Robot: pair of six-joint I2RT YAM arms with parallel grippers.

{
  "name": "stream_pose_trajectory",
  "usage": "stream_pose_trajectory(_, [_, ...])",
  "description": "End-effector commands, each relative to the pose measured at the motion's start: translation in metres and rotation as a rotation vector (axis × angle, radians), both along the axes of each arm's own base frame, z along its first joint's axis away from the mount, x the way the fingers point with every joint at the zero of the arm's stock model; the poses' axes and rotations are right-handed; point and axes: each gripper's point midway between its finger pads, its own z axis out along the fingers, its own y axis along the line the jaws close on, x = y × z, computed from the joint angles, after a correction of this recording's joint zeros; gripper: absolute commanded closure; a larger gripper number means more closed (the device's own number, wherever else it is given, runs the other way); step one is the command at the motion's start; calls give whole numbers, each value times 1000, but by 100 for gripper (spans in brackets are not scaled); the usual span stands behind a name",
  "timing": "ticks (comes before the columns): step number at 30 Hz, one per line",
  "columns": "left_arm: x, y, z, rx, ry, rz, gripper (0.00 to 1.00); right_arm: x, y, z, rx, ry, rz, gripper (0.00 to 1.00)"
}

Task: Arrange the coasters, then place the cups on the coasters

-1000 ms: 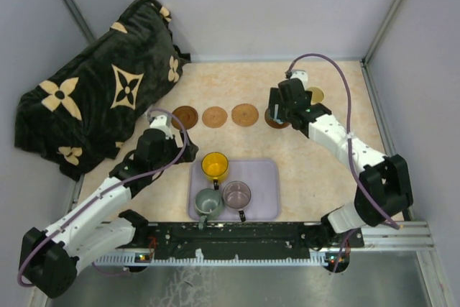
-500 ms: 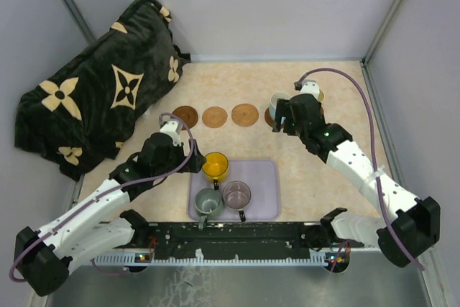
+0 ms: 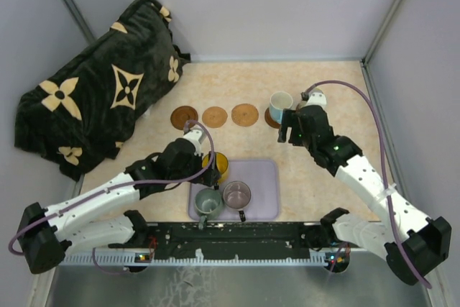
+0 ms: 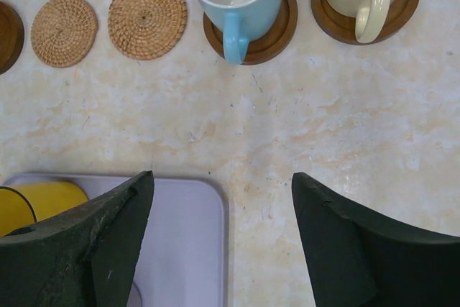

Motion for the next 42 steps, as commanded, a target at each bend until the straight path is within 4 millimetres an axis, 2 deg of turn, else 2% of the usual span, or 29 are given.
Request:
stream_pose_trajectory(1, [-7, -10, -1, 13, 20, 0, 0, -4, 5, 12, 47, -37, 17, 23])
stream_pose_trajectory(6, [-14, -18, -9, 39, 37, -10, 0, -6, 7, 10, 60, -36, 24, 23])
stream_pose_trajectory(13, [-17, -18, -28, 101, 67, 31, 0, -12, 10, 7, 84, -31, 42, 26])
stream_pose_trajectory(19, [-14, -19, -32, 105, 58, 44, 0, -32, 16, 0, 8, 9, 59, 30])
stream_pose_trajectory(22, [-12, -19, -30, 91, 44, 52, 0, -55, 33, -4, -28, 33, 108, 31])
stream_pose_trajectory(31, [-10, -18, -18, 51, 12, 58, 0, -145, 94, -21, -18, 154, 285, 31])
stream_pose_trajectory(36, [-9, -15, -4, 7, -20, 71, 0, -181, 121, -27, -26, 192, 359, 29])
stream_pose_trajectory(42, [-8, -6, 10, -29, -59, 104, 0, -211, 147, -45, -38, 235, 417, 27])
